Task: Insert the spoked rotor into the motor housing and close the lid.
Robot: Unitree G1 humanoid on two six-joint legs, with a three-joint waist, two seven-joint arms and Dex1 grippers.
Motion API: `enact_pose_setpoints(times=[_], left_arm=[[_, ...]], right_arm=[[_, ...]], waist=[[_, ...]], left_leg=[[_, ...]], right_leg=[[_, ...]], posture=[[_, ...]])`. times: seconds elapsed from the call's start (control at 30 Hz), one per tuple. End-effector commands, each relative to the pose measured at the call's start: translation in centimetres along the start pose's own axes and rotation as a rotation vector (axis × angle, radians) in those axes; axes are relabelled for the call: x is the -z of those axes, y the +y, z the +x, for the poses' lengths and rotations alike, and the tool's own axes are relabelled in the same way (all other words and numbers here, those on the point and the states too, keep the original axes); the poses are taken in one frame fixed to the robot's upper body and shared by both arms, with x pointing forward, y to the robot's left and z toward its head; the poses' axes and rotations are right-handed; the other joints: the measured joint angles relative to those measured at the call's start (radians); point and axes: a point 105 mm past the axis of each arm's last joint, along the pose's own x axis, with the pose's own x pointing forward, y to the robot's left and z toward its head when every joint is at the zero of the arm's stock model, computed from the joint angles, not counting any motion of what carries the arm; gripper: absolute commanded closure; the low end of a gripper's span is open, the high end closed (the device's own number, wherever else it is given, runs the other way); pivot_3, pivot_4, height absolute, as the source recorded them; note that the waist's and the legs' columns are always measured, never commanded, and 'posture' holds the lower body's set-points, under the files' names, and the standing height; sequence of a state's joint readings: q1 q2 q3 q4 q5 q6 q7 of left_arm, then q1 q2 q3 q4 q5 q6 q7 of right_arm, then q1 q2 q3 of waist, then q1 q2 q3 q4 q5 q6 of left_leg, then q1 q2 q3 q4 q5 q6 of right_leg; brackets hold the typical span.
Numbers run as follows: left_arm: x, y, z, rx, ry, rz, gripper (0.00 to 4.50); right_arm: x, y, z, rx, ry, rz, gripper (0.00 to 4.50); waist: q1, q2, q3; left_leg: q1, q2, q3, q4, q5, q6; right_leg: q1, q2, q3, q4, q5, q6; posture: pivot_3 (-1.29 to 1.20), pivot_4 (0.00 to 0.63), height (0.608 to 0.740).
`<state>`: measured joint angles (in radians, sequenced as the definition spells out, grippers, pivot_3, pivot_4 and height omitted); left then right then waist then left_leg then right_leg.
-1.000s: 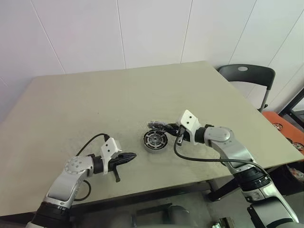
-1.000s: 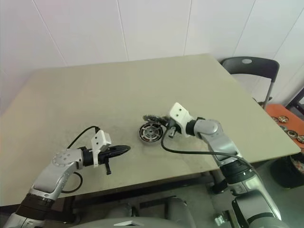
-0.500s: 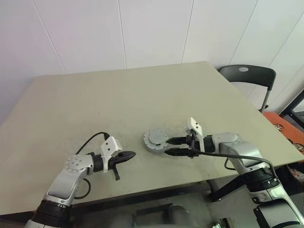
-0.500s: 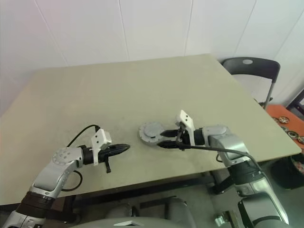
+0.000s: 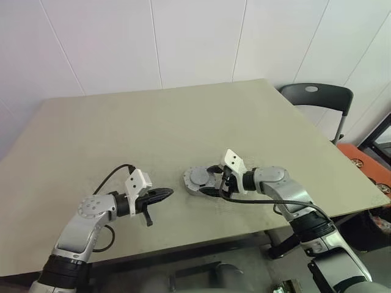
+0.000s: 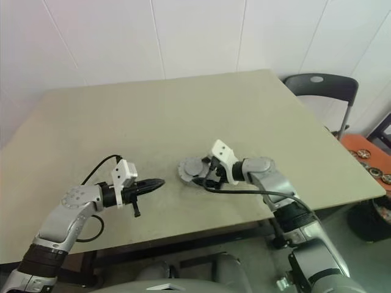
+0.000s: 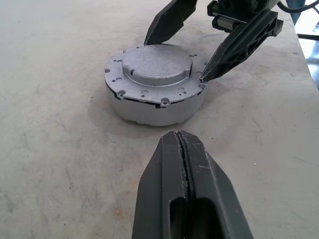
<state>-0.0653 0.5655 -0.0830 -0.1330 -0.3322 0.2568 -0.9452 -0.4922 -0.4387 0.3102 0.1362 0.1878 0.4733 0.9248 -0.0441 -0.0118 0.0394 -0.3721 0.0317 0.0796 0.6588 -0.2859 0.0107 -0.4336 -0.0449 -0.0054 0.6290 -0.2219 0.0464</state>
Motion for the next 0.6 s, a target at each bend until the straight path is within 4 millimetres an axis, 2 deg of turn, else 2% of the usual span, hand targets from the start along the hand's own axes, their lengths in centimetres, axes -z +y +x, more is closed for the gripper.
enact_pose_setpoints(times=[0.03,0.37,0.4,0.53,0.6], left_arm=[[-1.1,0.1,-0.4,-0.011,-0.028,0.038,4.50],[-0.8,0.1,-0.3,-0.016,-0.016,0.038,4.50],[-0.8,0.1,-0.3,-0.016,-0.016,0.038,4.50],[-0.8,0.1,-0.2,-0.016,-0.015,0.040,4.50],[-0.7,0.1,-0.2,-0.016,-0.014,0.040,4.50]], right_arm=[[-1.0,-0.2,1.0,0.029,-0.019,-0.025,0.03],[1.1,-0.1,2.3,0.051,0.085,-0.025,0.03],[1.4,-0.2,2.4,0.057,0.098,-0.011,0.41],[2.9,0.0,2.2,0.027,0.161,0.038,1.38],[3.2,0.4,2.0,-0.006,0.175,0.070,1.37]], waist=[[0.000,0.000,0.000],[0.000,0.000,0.000],[0.000,0.000,0.000],[0.001,0.000,-0.001],[0.003,0.000,-0.001]], left_leg=[[0.000,0.000,0.000,0.001,0.000,0.000],[0.002,0.000,0.000,0.005,0.000,0.000],[0.002,0.000,0.000,0.005,0.000,0.000],[0.004,0.000,0.000,0.005,0.000,0.000],[0.004,0.001,-0.001,0.005,0.000,0.000]], right_leg=[[0.000,0.000,0.000,0.001,0.000,0.000],[0.004,-0.001,0.000,0.001,-0.002,0.002],[0.004,-0.001,0.000,0.001,-0.002,0.002],[0.005,-0.001,0.000,0.001,-0.002,0.002],[0.006,-0.001,0.000,0.001,-0.002,0.002]], posture=[[0.00,0.000,0.740],[0.00,0.000,0.740],[0.00,0.000,0.740],[0.00,0.000,0.740],[0.00,0.000,0.740]])
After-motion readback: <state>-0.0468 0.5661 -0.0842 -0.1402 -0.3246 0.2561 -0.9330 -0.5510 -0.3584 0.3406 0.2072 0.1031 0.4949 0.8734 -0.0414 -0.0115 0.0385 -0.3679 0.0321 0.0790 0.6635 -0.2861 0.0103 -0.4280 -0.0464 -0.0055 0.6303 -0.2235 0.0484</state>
